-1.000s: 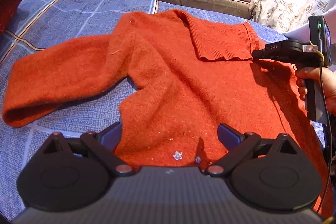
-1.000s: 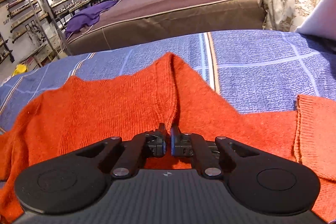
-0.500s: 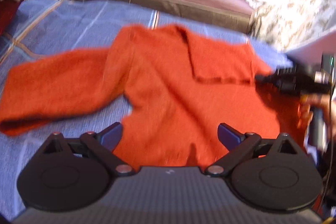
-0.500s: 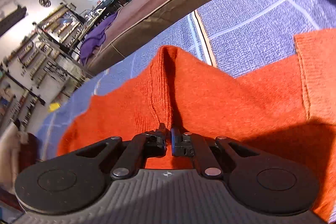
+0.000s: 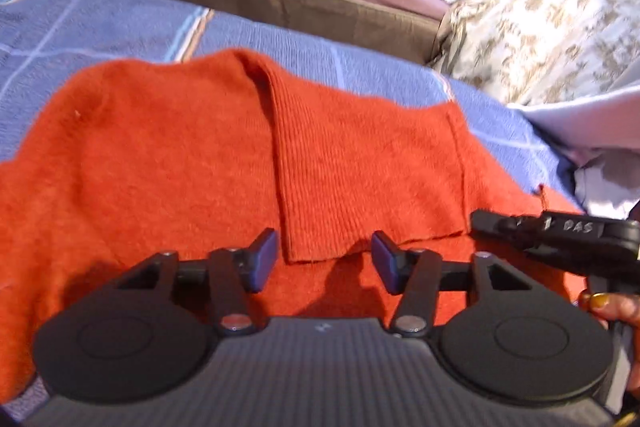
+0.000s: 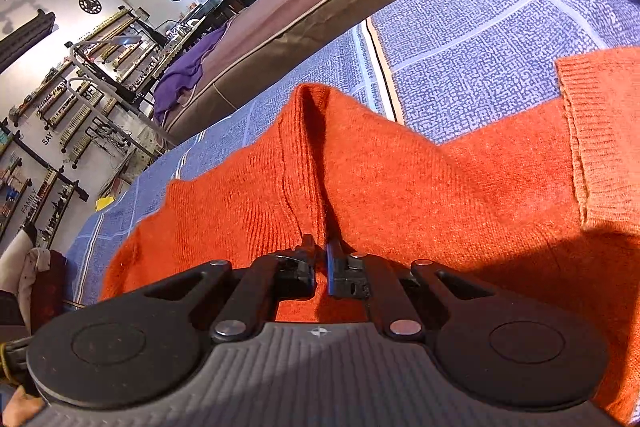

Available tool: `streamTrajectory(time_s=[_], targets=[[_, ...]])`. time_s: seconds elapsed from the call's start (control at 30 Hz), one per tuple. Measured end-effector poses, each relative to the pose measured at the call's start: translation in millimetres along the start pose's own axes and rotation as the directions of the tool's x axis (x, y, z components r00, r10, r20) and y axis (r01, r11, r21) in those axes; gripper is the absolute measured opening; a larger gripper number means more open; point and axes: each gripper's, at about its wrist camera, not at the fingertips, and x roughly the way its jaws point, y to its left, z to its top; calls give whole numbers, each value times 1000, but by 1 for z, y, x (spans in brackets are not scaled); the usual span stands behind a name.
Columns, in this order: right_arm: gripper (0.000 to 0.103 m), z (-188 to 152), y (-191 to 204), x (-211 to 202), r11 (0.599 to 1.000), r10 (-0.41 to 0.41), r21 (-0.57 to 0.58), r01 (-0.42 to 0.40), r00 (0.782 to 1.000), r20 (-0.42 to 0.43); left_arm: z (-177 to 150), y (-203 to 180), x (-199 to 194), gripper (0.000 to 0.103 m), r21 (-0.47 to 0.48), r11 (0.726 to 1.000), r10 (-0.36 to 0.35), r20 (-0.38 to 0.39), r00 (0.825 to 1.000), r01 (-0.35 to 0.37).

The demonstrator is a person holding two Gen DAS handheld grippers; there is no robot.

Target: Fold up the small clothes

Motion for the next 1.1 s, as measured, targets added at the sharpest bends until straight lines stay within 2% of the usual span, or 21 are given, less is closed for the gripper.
streamTrajectory(time_s=[0.03, 0.1, 0.23, 0.3, 0.37, 0.43, 0.47, 0.53, 0.6, 0.7, 0.77, 0.83, 0.87, 0.93, 0.97, 1.0, 1.1], targets=[[10, -1, -1, 0, 1000, 2, 5, -2, 1000, -1, -1, 1, 4, 18, -12, 1000, 16, 7, 1000, -16], [10, -1, -2, 0, 1000, 6, 13, -6, 1000, -2, -1, 6, 6, 5, -57, 998, -9, 7, 1000, 9], [10, -3, 0, -6, 999, 37, 26, -37, 999, -6, 10, 16, -20, 4, -100, 995, 22, 132, 991, -8], [10, -4, 4, -11, 997, 71, 24, -71, 997, 0, 18, 25, -29, 4, -128, 991, 51, 160, 986, -31], [10, -7, 5, -11, 996, 83, 35, -82, 997, -4, 22, 29, -22, 4, -119, 992, 41, 100, 994, -29], [10, -10, 7, -5, 1000, 2, -9, -2, 1000, -8, 18, 26, -12, 4, -86, 995, 57, 65, 996, -52], [10, -12, 6, -3, 1000, -9, -26, 9, 1000, -5, 15, 24, -9, 4, -73, 995, 72, 62, 995, -68], [10, -13, 5, -2, 1000, 5, -12, -5, 1000, -8, 10, 31, -7, 4, -110, 990, 100, 79, 992, -91], [10, -16, 10, -2, 999, 8, -41, -8, 1000, -23, 8, 39, -4, 5, -159, 984, 87, 76, 993, -74], [8, -19, 12, -3, 995, -29, -95, 27, 1000, -12, 7, 38, -4, 7, -100, 991, 99, 70, 993, -92], [10, -20, 13, -3, 994, -36, -107, 36, 999, 1, 6, 37, -6, 9, -96, 991, 95, 66, 993, -89], [18, -23, 21, -8, 985, -72, -157, 73, 997, 8, 5, 40, -12, 19, -119, 991, 72, 54, 996, -66], [29, -26, 27, -11, 977, -96, -189, 98, 995, 16, 4, 41, -16, 33, -123, 991, 60, 53, 997, -53], [51, -35, 40, -20, 946, -171, -269, 179, 984, 51, -1, 40, -30, 75, -113, 992, 69, 69, 995, -61], [69, -42, 45, -27, 928, -209, -299, 222, 975, 75, -6, 37, -40, 82, -98, 991, 103, 85, 991, -95], [77, -51, 48, -36, 915, -229, -319, 248, 969, 97, -12, 36, -51, 86, -82, 989, 130, 108, 986, -121], [77, -82, 55, -66, 911, -184, -350, 216, 975, 122, -39, 40, -94, 89, -54, 992, 124, 156, 980, -117]])
